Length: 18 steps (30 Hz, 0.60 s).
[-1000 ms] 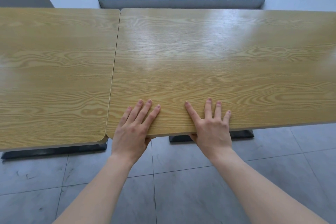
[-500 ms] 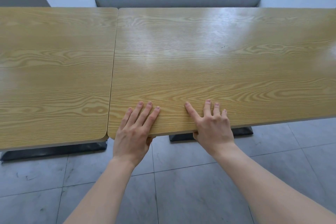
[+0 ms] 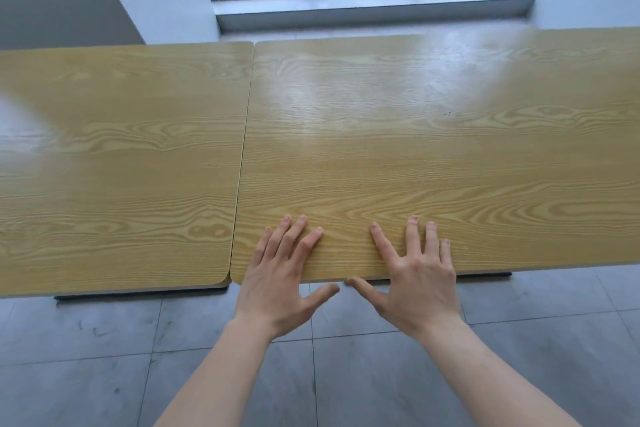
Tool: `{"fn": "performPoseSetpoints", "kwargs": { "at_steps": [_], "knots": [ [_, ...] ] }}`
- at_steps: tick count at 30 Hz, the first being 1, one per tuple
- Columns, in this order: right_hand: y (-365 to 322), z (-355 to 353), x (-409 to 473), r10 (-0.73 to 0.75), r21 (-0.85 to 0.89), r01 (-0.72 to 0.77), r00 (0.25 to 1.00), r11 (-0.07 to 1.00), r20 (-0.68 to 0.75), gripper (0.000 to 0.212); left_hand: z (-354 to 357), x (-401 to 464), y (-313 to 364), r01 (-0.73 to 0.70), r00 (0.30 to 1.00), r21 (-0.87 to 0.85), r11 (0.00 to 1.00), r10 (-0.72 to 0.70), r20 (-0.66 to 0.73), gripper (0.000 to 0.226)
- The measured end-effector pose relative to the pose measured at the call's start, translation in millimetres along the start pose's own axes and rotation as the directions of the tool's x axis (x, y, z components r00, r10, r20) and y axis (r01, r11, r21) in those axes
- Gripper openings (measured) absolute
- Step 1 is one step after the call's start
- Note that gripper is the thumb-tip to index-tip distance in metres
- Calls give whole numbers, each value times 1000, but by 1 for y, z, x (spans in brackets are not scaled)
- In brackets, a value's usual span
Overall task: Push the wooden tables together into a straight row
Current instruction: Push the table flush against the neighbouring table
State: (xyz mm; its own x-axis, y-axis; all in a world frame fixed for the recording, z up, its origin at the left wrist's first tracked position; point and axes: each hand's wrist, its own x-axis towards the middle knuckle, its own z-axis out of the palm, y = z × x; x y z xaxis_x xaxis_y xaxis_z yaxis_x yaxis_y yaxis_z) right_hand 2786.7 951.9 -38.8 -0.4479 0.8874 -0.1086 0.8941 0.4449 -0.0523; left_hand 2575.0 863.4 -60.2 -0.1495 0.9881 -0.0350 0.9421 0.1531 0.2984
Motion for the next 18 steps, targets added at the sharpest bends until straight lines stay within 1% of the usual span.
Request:
{"fn": "performPoseSetpoints", "kwargs": {
  "at_steps": [3,7,11,15,18],
  "knots": [
    [7,-6,3,47,43,-47,999,998,15,96,-4,0,1,72,997,-28,997,-73,-35,79],
    [12,-5,9,77,19,-80,987,997,140,100,-8,1,-5,161,987,-7,987,-161,22,84],
    [10,-10,9,87,18,-92,975,996,205,102,-17,5,-3,170,983,30,985,-171,71,88],
    [9,-28,3,72,56,-85,976,995,208,103,-36,6,10,204,978,7,979,-205,42,86],
    [13,-48,5,64,81,-85,970,993,236,104,-57,6,16,201,978,20,979,-202,47,86]
  ]
}}
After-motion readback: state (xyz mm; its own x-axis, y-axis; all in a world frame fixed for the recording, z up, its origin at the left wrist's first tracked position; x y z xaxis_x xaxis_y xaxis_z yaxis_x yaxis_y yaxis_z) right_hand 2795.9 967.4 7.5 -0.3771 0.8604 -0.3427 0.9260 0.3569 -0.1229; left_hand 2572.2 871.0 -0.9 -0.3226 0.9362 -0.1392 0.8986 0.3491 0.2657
